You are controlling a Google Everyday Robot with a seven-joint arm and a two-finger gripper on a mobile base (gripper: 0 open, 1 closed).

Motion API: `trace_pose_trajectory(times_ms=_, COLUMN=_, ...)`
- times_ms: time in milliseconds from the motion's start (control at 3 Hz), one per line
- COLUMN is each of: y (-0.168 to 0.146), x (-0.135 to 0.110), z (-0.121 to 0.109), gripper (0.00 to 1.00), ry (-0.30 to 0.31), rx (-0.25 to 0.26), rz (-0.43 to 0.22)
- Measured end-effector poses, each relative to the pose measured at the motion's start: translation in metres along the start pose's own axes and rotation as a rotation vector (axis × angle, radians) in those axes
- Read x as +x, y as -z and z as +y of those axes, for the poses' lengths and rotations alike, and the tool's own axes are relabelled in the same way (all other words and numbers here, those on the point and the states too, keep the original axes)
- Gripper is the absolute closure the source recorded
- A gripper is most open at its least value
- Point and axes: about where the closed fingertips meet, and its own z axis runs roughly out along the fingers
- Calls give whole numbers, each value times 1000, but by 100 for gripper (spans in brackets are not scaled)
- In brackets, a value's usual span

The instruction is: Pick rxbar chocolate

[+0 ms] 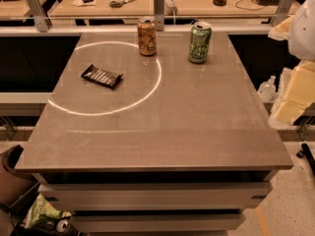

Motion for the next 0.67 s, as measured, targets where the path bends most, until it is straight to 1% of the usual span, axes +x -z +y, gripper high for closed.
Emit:
trace_pose_trajectory(times_ms=333, y=0, x=0, z=0, gripper=0, ry=0, rx=0, rz=0)
trace_pose_trajectory(times_ms=667, y=-7, x=-8, z=-11, gripper=0, ry=-24, rx=4, rz=-85)
